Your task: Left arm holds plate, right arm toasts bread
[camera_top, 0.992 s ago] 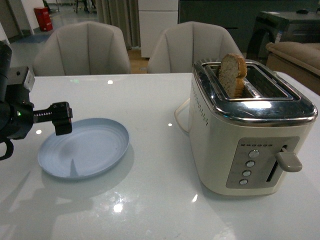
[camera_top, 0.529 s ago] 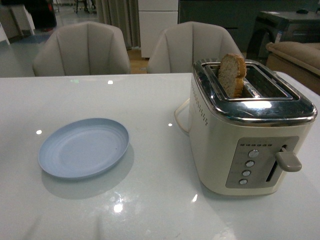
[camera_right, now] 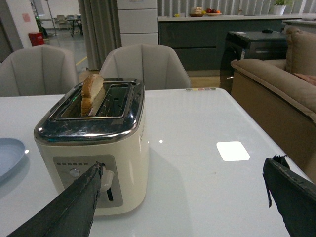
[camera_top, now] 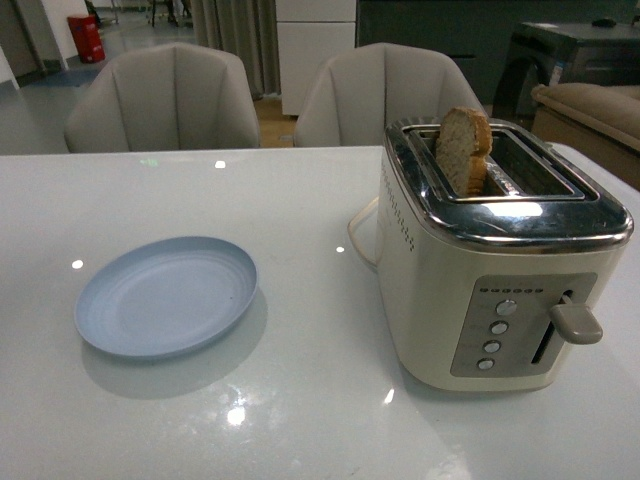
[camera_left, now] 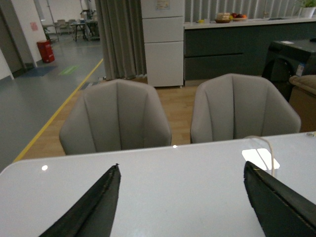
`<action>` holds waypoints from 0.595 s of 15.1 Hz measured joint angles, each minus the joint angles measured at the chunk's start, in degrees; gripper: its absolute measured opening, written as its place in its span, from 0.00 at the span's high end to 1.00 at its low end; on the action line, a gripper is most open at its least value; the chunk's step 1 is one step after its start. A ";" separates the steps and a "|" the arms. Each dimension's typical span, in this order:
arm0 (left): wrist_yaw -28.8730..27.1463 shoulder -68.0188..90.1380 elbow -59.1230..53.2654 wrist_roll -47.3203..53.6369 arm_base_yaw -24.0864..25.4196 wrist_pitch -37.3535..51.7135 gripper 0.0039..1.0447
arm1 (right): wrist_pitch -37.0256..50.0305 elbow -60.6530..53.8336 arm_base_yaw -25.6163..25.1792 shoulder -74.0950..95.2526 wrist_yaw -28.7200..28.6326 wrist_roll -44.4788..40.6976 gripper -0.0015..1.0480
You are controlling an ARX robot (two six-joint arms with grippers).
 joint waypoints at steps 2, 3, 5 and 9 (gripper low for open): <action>1.11 -6.29 -11.65 -0.66 2.25 5.86 0.54 | 0.02 0.00 0.02 0.00 -0.02 0.00 0.06; 1.77 -8.48 -16.02 -0.68 2.75 7.52 0.64 | 0.02 0.00 0.02 0.00 -0.02 0.00 0.06; 3.72 -13.33 -25.49 -0.66 3.67 10.27 0.91 | 0.00 0.00 0.02 0.00 -0.02 0.00 0.06; 8.00 -22.40 -36.61 -0.87 7.41 12.46 0.99 | 0.02 0.00 0.02 0.00 -0.02 0.00 0.06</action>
